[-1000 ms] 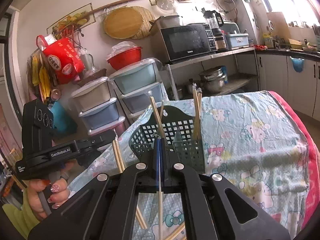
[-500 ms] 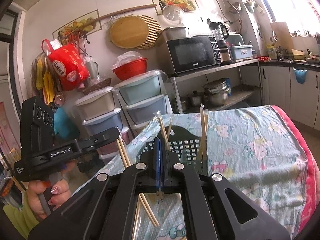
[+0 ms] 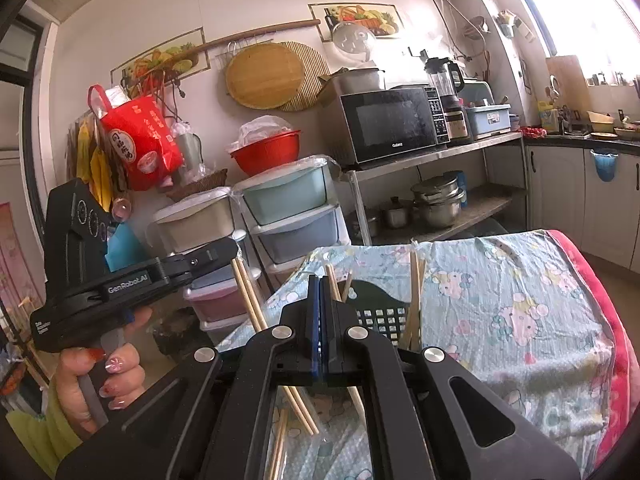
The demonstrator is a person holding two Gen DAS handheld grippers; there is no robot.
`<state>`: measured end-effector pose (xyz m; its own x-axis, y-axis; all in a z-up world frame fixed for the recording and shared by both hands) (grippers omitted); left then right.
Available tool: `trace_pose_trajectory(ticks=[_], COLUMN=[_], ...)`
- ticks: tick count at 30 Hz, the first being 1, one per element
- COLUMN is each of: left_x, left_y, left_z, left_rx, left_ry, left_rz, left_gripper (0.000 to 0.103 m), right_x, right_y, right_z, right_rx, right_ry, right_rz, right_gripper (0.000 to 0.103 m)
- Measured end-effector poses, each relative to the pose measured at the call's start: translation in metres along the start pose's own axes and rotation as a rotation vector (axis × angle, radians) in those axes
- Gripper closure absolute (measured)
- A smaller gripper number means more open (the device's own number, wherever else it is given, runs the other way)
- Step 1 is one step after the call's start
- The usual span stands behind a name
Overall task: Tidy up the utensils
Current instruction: 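Lower the chopstick into a caddy compartment with the right gripper while the left gripper lowers its own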
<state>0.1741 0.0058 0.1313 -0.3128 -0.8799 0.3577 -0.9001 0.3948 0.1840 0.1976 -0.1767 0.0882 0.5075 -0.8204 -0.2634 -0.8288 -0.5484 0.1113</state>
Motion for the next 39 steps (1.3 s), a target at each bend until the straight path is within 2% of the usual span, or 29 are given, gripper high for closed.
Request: trace_pose_trajectory(ticks=[13, 27, 39], left_x=[-0.014, -0.014, -0.033], left_y=[0.001, -0.012, -0.032], left_z=[-0.033, -0.067, -0.078], left_rx=[0.057, 0.114, 0.118], left_ry=[-0.019, -0.044, -0.016], left_rz=[-0.065, -0.102, -0.136], left_gripper=[0.101, 0.101, 0.101], right_x=[-0.006, -0.016, -0.021], right_y=[-0.018, -0.035, -0.052], right_z=[-0.028, -0.063, -0.090], right_rx=[0.040, 0.104, 0.148], right_ry=[0.011, 0.024, 0.033], right_rz=[-0.029, -0.056, -0.068], right_gripper=[0.102, 0.102, 0.102])
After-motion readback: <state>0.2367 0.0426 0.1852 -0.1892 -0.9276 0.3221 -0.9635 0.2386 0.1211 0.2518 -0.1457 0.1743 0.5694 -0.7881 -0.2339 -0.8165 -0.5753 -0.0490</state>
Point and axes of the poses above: each gripper's, at about its wrist camera, not at the fingertips, and y roughly against the way its jaws point, x to its right, z to its underside, the point moved 4 cm from there along -y, roughly the way its jaws point, and after that the axes turned 7 degrees about x, right-handed, at the moved point
